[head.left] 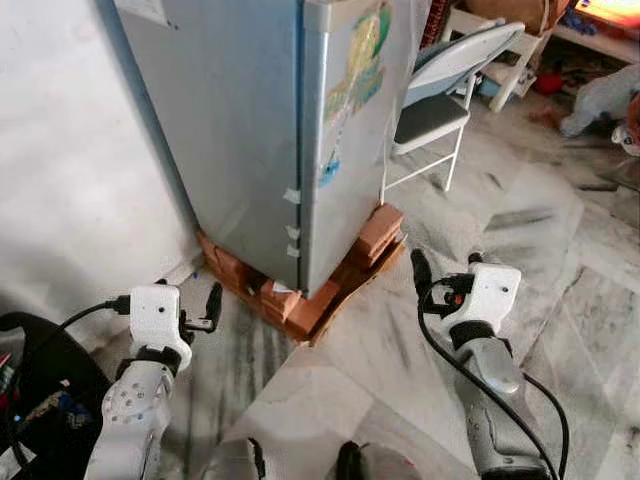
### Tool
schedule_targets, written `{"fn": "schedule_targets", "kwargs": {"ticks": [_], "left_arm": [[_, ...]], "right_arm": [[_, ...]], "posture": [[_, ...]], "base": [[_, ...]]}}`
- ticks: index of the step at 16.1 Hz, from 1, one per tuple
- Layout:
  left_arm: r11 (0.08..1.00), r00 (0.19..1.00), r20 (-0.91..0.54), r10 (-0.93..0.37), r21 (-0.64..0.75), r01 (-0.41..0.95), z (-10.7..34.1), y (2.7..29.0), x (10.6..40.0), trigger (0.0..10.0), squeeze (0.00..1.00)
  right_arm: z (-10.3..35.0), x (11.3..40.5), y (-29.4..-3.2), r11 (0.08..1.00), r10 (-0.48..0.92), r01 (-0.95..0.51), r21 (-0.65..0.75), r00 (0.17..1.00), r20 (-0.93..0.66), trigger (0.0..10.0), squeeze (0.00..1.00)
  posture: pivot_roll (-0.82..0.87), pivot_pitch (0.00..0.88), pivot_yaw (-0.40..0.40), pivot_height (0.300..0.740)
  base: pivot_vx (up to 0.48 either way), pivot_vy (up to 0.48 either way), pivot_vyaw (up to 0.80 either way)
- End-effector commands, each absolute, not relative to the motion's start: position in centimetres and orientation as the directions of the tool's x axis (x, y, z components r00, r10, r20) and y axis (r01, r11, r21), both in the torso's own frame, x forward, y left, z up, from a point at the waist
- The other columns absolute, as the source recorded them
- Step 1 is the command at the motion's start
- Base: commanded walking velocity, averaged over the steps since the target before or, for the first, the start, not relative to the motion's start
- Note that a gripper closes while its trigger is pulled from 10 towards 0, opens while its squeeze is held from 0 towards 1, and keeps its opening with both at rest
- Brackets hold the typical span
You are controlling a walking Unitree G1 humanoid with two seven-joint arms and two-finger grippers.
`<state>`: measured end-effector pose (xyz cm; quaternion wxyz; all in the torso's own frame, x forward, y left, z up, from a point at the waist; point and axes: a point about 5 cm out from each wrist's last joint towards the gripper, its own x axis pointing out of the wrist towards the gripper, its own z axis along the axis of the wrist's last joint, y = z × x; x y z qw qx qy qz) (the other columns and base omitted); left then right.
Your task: Restocking fridge
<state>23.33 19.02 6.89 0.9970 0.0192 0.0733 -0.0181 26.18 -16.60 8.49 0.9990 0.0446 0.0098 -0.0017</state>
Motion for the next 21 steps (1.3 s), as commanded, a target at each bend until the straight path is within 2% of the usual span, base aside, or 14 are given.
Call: {"fn": "schedule_targets", "kwargs": {"ticks": [1,5,9,13,18,21], "left_arm": [[0.999,0.990,-0.136,-0.037,0.032,0.042,7.2,18.9,23.3,10.0,0.00],[0.997,0.990,-0.129,-0.057,0.040,0.062,7.3,18.6,23.6,10.0,0.00],[0.997,0.990,-0.123,-0.068,0.037,0.074,7.4,18.3,23.8,10.0,0.00],[0.996,0.989,-0.125,-0.078,0.036,0.083,7.4,18.1,23.9,10.0,0.00],[0.994,0.987,-0.125,-0.097,0.040,0.102,7.3,17.6,23.9,10.0,0.00],[0.994,0.986,-0.130,-0.100,0.039,0.106,7.1,17.5,23.8,10.0,0.00]], "right_arm": [[8.1,25.7,-16.8,0.996,-0.007,0.010,0.088,0.999,-0.036,10.0,0.00],[8.1,25.8,-16.8,0.996,-0.003,0.006,0.084,0.999,-0.032,10.0,0.00],[8.2,25.8,-16.9,0.997,-0.006,0.008,0.078,1.000,-0.026,10.0,0.00],[8.2,25.8,-16.8,0.997,-0.002,0.004,0.078,1.000,-0.027,10.0,0.00],[8.3,25.9,-16.8,0.997,-0.002,0.003,0.074,1.000,-0.023,10.0,0.00],[8.2,25.8,-16.8,0.998,-0.002,0.004,0.070,1.000,-0.029,10.0,0.00]], "posture": [[0.11,0.106,-0.062,0.740],[0.11,0.103,-0.062,0.740],[0.11,0.102,-0.064,0.740],[0.10,0.104,-0.066,0.740],[0.10,0.105,-0.067,0.740],[0.10,0.110,-0.073,0.740]], "base": [[0.000,0.000,-0.80],[0.000,0.000,-0.13],[0.282,0.275,-0.69],[0.305,0.289,-0.35],[0.233,0.165,-0.80],[0.000,0.000,0.00]]}}
